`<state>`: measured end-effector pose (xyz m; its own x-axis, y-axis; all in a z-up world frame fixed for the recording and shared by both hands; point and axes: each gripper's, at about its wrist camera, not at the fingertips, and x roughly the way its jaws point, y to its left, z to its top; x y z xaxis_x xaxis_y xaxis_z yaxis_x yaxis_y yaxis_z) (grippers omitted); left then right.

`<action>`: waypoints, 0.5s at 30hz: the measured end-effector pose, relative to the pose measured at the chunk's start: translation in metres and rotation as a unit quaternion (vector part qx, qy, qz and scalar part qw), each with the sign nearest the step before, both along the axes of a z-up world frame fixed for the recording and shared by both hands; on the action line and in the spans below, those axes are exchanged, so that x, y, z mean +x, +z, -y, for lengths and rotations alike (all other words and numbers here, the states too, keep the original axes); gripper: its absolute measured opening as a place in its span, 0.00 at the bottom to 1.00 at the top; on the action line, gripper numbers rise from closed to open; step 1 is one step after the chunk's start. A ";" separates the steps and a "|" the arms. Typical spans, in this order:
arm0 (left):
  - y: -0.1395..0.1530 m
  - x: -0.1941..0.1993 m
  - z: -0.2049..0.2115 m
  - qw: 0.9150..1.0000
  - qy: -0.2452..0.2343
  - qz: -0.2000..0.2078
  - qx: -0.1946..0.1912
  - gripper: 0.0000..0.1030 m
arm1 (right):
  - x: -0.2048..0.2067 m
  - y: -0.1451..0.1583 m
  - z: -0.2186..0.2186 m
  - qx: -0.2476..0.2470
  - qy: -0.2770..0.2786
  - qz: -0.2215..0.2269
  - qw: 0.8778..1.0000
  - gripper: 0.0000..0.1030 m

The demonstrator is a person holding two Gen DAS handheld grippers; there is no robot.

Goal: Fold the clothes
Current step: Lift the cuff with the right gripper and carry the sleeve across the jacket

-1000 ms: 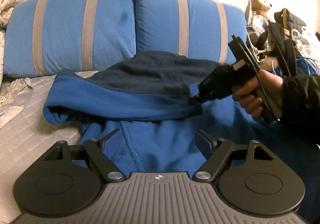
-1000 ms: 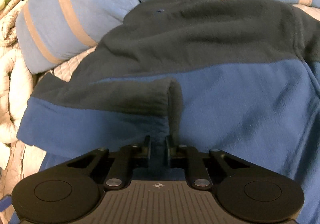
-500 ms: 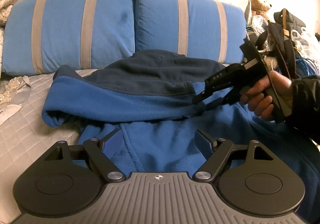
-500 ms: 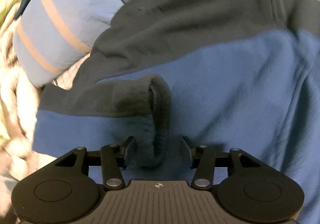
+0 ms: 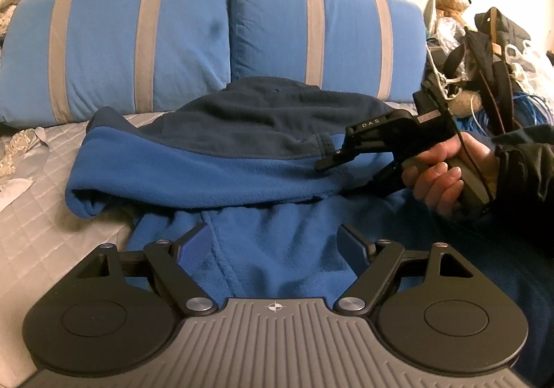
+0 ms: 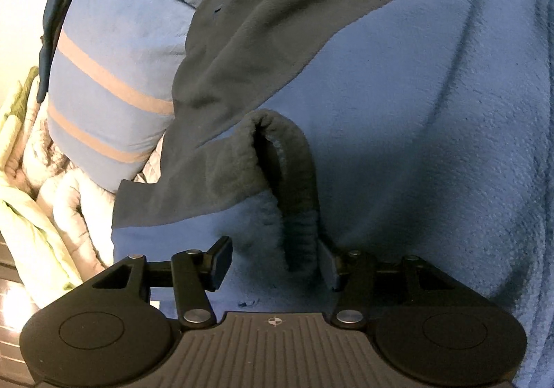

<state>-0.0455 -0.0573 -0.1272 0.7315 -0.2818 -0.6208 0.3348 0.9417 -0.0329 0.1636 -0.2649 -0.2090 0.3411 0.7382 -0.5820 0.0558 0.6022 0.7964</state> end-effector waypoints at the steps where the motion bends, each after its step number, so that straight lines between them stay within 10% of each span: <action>1: 0.000 0.000 0.000 1.000 0.002 0.001 0.002 0.77 | 0.000 0.001 -0.002 -0.004 0.001 0.005 1.000 0.55; 7: 0.001 -0.005 0.005 1.000 0.014 0.011 0.025 0.77 | -0.002 0.012 -0.006 -0.046 0.007 0.035 0.998 0.21; 15: 0.001 -0.008 0.002 0.999 0.021 0.013 0.031 0.77 | -0.010 0.089 -0.007 -0.053 -0.005 0.179 0.982 0.15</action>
